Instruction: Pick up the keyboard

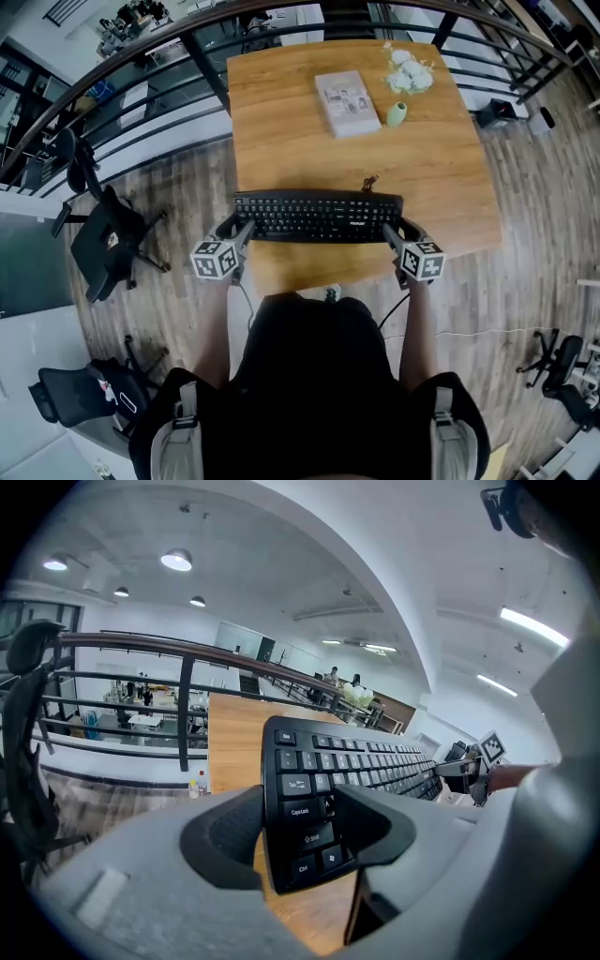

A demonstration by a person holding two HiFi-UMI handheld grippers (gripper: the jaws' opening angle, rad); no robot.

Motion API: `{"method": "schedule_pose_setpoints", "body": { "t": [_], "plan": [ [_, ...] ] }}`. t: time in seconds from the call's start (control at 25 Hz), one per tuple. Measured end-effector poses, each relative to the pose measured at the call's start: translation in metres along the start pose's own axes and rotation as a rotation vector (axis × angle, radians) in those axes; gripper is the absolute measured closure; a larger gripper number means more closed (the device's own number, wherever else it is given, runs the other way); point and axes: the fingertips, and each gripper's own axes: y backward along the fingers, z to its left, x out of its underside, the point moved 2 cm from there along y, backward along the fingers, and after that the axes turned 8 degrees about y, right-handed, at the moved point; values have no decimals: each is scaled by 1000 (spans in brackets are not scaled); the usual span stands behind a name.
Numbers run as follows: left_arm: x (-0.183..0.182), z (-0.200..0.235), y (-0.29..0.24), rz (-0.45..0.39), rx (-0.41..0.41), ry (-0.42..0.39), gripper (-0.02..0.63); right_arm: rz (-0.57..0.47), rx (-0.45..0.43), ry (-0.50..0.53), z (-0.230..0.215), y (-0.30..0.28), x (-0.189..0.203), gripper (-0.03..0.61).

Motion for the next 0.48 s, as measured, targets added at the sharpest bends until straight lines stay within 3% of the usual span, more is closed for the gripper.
{"method": "schedule_pose_setpoints", "body": {
  "t": [0.48],
  "plan": [
    [-15,-25,27,-81,-12,-56,370,-79,21,63,6,33,-21,374]
  ]
}}
